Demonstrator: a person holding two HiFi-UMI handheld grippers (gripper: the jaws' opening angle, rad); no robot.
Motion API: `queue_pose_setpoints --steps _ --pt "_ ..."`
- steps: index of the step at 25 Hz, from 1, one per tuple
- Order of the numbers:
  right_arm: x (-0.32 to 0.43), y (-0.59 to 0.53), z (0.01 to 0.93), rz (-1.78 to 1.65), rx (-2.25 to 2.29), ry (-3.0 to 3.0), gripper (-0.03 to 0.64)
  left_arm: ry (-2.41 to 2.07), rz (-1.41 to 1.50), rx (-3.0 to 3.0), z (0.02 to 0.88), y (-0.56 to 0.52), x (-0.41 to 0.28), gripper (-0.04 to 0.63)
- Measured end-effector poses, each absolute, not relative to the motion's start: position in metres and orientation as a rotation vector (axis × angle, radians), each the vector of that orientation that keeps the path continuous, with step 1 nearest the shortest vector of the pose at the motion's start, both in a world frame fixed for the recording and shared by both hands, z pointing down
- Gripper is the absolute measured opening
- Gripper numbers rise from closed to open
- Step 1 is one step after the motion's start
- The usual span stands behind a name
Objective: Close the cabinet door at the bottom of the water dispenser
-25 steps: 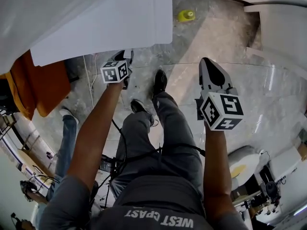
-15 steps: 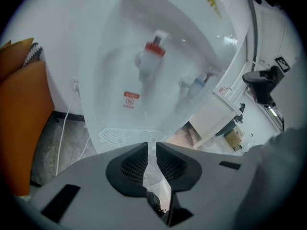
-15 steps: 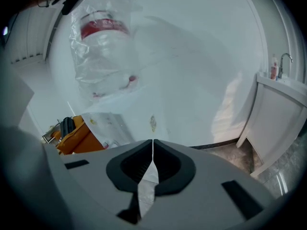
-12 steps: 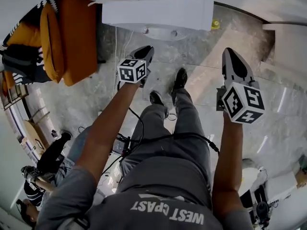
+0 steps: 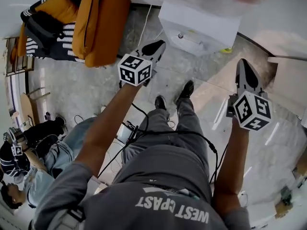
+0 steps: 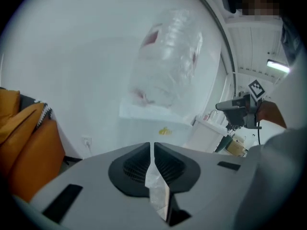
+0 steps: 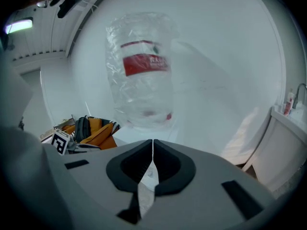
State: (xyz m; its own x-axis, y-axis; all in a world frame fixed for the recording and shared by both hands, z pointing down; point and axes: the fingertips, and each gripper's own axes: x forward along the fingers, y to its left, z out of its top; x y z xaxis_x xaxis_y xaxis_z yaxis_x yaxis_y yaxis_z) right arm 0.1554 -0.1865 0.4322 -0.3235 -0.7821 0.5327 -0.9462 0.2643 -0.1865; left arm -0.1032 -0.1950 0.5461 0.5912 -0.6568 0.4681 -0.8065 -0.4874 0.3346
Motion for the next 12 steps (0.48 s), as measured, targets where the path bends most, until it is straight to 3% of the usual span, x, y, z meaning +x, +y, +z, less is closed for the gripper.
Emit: queue_pose_setpoints --steps 12 --pt "0.109 -0.164 0.302 0.492 1.554 -2.416 0.029 -1.331 0.170 2.465 0.354 -0.162 -0.165 0.037"
